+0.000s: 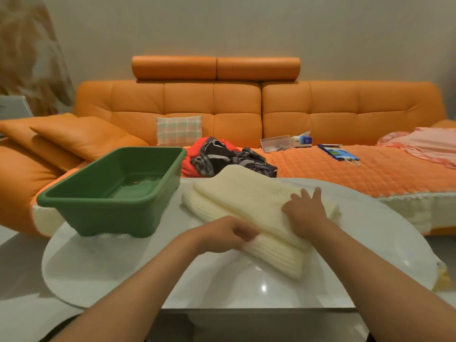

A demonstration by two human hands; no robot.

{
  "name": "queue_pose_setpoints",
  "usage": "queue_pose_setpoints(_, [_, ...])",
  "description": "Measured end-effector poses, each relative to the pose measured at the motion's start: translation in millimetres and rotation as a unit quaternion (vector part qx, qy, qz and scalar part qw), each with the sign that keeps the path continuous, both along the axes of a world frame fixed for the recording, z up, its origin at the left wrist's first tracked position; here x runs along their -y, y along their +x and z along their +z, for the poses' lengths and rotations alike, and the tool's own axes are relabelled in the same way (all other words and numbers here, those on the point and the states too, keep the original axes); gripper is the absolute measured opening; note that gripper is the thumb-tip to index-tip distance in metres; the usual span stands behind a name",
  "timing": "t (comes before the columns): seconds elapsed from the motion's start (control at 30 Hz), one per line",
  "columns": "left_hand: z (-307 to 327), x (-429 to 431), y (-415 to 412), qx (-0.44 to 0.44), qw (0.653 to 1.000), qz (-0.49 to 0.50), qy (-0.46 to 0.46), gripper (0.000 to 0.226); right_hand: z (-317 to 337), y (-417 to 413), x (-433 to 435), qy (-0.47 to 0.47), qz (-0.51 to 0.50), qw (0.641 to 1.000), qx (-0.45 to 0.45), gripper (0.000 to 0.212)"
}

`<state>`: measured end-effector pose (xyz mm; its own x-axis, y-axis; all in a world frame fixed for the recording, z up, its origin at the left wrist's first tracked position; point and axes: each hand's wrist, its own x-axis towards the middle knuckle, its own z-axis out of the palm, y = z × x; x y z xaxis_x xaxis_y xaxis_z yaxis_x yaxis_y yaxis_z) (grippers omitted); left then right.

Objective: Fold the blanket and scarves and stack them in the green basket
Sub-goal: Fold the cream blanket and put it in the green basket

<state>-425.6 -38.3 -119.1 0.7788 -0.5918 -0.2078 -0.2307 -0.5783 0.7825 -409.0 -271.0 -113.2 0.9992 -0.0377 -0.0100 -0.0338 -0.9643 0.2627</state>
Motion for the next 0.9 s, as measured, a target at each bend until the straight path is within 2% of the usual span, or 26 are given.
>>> queue_pose_setpoints(0.03, [-2,8,3,0.006,1.0,-0.001,-0.023,0.052,1,-1,-2,0.008,-0.01,1.0,0.015,0.04])
queue_pose_setpoints(0.1, [-5,12,14,0.099,0.994,0.041,-0.035,0.056,-2,-2,-15,0.124,-0.015,0.992,0.019,0.038])
queue_pose_setpoints(0.13, [-7,8,22,0.181,0.981,0.065,-0.005,0.056,-6,-3,-21,0.186,-0.014,0.982,0.008,0.043])
queue_pose_setpoints(0.17, [-10,3,31,0.265,0.96,0.077,0.04,0.054,-12,-4,-27,0.21,0.003,0.978,-0.015,0.054])
queue_pose_setpoints(0.2, [-14,-4,39,0.326,0.938,0.078,0.088,0.053,-18,-7,-31,0.206,0.027,0.977,-0.044,0.066])
queue_pose_setpoints(0.23, [-17,-11,45,0.351,0.923,0.078,0.136,0.054,-25,-9,-31,0.192,0.05,0.978,-0.066,0.074])
queue_pose_setpoints(0.3, [-22,-21,53,0.324,0.916,0.086,0.221,0.063,-28,-7,-20,0.177,0.082,0.977,-0.083,0.075])
queue_pose_setpoints(0.4, [-19,-24,55,0.26,0.925,0.093,0.262,0.065,-17,5,6,0.181,0.09,0.974,-0.098,0.07])
queue_pose_setpoints(0.57, [-20,-8,59,0.389,0.876,0.065,0.276,0.049,-11,16,35,0.177,0.063,0.978,-0.088,0.062])
queue_pose_setpoints(0.67, [-19,-7,77,0.44,0.851,0.08,0.275,0.053,-13,18,37,0.225,0.034,0.974,-0.022,0.055])
queue_pose_setpoints(0.77, [-23,-16,95,0.433,0.857,0.097,0.262,0.046,-13,20,32,0.206,0.022,0.978,0.018,0.053])
queue_pose_setpoints(0.83, [-23,-19,101,0.428,0.871,0.128,0.204,0.035,-11,21,31,0.204,0.03,0.976,0.068,0.051])
queue_pose_setpoints(0.9, [-12,-20,102,0.46,0.865,0.164,0.115,0.028,-7,24,30,0.204,0.08,0.956,0.196,0.045])
